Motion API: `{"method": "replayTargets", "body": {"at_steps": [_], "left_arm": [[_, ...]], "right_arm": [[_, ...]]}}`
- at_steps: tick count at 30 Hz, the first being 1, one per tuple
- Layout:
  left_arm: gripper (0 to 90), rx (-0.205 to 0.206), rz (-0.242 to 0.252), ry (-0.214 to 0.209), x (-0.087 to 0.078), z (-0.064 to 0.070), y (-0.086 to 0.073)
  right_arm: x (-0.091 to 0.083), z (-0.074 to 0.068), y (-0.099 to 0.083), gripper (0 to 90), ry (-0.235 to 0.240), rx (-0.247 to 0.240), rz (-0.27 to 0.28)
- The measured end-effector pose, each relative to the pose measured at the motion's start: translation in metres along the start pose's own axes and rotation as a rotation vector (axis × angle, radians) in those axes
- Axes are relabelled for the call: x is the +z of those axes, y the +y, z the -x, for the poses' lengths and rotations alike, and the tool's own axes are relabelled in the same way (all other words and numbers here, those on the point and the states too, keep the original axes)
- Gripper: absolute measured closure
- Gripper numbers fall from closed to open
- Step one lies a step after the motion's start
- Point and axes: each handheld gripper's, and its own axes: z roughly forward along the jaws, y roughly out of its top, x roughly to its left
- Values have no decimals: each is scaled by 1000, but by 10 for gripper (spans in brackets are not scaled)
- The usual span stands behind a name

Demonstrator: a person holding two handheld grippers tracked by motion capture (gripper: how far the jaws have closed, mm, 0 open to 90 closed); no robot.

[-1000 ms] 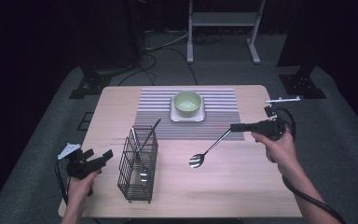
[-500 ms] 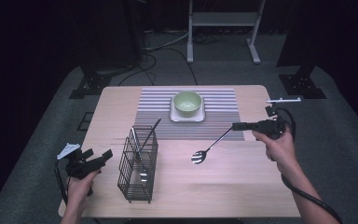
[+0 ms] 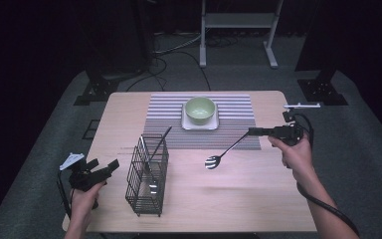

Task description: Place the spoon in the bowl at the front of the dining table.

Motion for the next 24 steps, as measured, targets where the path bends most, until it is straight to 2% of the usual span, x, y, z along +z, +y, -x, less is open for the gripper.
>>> {"method": "replayTargets", "body": {"at_steps": [24], "left_arm": [[10,-5,2,0,0,-2,0]], "right_arm": [[18,7,19,889,-25,14,14]]}}
